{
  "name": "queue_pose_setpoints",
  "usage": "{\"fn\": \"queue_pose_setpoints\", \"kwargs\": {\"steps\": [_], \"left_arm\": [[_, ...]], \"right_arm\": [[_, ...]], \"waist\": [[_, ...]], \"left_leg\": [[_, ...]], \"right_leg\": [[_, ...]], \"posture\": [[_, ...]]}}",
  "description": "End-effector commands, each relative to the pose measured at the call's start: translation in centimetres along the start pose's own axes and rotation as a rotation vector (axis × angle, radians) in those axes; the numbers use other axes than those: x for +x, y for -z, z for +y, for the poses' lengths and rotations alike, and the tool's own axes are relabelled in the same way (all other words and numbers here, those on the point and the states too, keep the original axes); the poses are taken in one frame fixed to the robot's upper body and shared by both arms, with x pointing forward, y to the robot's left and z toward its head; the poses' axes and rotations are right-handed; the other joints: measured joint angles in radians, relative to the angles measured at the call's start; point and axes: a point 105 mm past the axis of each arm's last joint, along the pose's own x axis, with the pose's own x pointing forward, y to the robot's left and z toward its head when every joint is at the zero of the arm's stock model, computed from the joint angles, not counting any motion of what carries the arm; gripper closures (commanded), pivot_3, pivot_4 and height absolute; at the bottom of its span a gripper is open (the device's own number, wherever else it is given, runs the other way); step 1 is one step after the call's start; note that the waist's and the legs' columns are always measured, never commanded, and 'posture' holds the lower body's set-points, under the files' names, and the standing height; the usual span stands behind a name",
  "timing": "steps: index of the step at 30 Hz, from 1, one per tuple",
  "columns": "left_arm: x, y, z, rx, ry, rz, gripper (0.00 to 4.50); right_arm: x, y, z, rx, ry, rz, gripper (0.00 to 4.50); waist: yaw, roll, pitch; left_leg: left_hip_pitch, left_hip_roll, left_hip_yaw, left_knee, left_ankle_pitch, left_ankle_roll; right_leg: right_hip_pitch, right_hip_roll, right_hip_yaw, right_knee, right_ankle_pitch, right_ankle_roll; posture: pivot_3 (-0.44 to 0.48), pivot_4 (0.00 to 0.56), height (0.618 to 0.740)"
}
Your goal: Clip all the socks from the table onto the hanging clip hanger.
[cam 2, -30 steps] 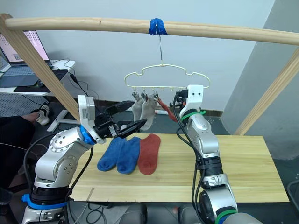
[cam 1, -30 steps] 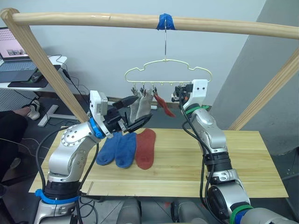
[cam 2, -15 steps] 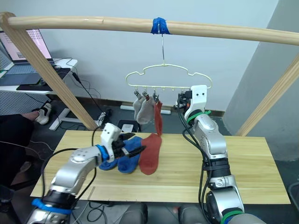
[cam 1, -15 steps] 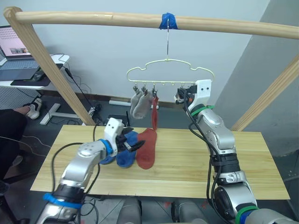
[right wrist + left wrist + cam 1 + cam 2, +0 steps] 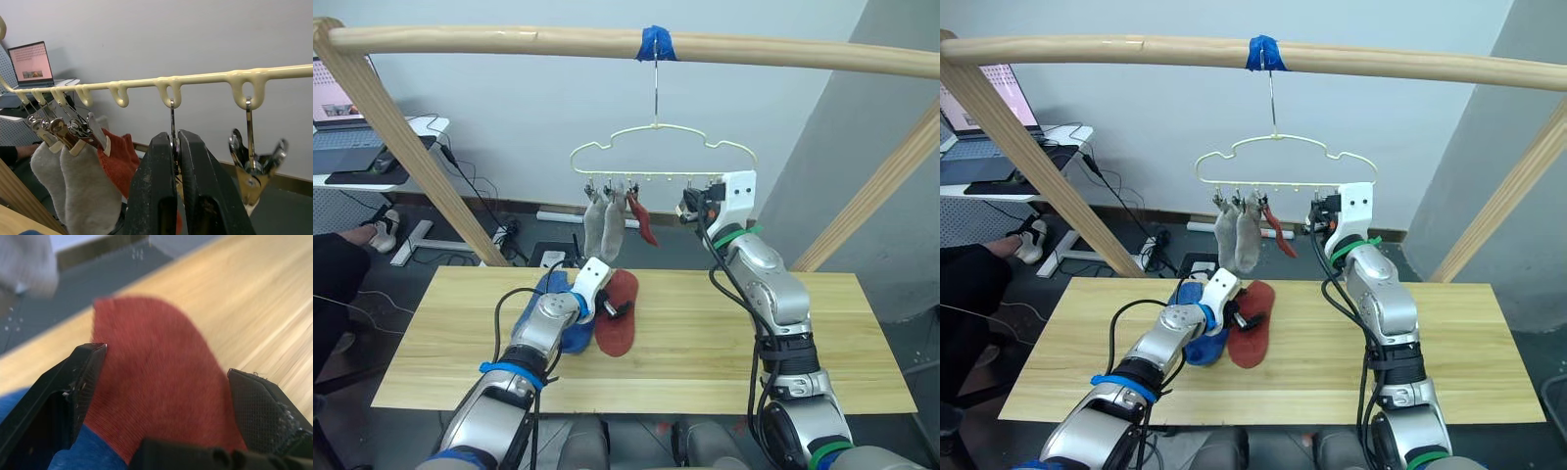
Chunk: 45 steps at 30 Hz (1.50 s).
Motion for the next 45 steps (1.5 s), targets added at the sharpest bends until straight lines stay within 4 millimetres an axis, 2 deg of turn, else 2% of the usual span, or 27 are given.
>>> {"fn": "queue_pose_setpoints", "kwargs": {"steps": [1,3,10,16,23,28,31,34,40,45], "left_arm": [[0.5,-0.1,0.1,0.063,-0.003,0.013,0.18],[0.7,0.4,-0.3,0.082,0.012,0.042,0.59],[0.0,0.7,-0.2,0.072,0.019,0.012,2.78],[-1.2,0.0,-1.9,0.096,0.077,-0.061,4.46],[-2.9,-3.8,-3.2,0.218,0.118,-0.252,4.46],[-5.3,-7.4,-3.9,0.378,0.125,-0.446,4.46],[-6.4,-9.6,-4.2,0.483,0.083,-0.579,4.46],[-6.7,-11.2,-4.3,0.537,0.032,-0.675,4.46],[-7.0,-13.1,-3.9,0.592,-0.056,-0.802,4.46],[-7.5,-14.3,-3.8,0.598,-0.118,-0.873,4.46]], "right_arm": [[-0.2,-1.9,0.1,-0.009,-0.003,-0.059,4.5],[-0.1,-2.1,0.3,-0.005,-0.006,-0.064,4.5],[0.5,-1.3,1.4,0.022,-0.029,-0.048,4.5],[-0.1,-0.1,0.4,0.022,-0.03,-0.01,4.5],[-1.1,0.2,-1.3,0.082,-0.05,0.023,4.5],[-2.4,0.7,-2.4,0.283,-0.081,0.116,4.5],[-3.2,0.1,-2.9,0.452,-0.078,0.152,4.5],[-3.9,-0.6,-3.3,0.532,-0.084,0.188,4.5],[-3.9,-1.5,-2.3,0.716,-0.102,0.218,4.5],[-4.2,-1.4,-1.5,0.736,-0.105,0.246,4.5]], "waist": [[-0.002,0.0,-0.001],[-0.003,0.0,-0.002],[-0.004,0.0,-0.003],[0.007,0.0,-0.002],[0.03,0.0,-0.002],[0.03,0.001,-0.002],[0.028,0.002,0.001],[0.026,0.004,0.003],[0.013,0.005,0.004],[0.0,0.005,0.004]], "left_leg": [[0.0,0.0,0.0,0.0,0.0,0.0],[0.0,0.0,0.0,0.0,0.0,0.0],[0.0,0.0,-0.001,0.0,0.0,0.0],[0.001,0.0,-0.001,0.0,0.0,0.0],[0.001,0.0,-0.001,0.0,0.0,0.0],[0.001,0.0,-0.001,0.0,0.0,0.0],[0.001,0.0,-0.001,0.0,0.0,0.0],[0.003,0.0,0.0,0.0,0.0,0.0],[0.003,0.0,-0.001,0.0,0.0,0.001],[0.002,0.0,-0.001,0.0,0.0,0.001]], "right_leg": [[0.0,0.0,0.0,0.0,0.0,0.0],[0.0,0.0,-0.001,0.0,0.0,0.0],[0.0,0.0,-0.001,0.001,0.0,0.0],[0.0,0.0,-0.001,0.001,0.0,0.0],[0.001,0.0,-0.001,0.001,0.0,0.0],[0.001,0.0,-0.001,0.0,0.0,0.0],[0.002,0.0,-0.001,0.0,0.0,0.0],[0.004,0.0,0.0,-0.001,0.0,0.0],[0.005,0.0,0.0,-0.002,0.0,0.001],[0.005,0.0,0.0,-0.004,0.0,0.001]], "posture": [[-0.059,0.109,0.74],[-0.049,0.104,0.74],[0.017,0.113,0.74],[0.053,0.133,0.74],[0.034,0.133,0.74],[0.011,0.159,0.74],[-0.032,0.179,0.74],[-0.073,0.192,0.74],[-0.084,0.173,0.74],[-0.081,0.165,0.74]]}}
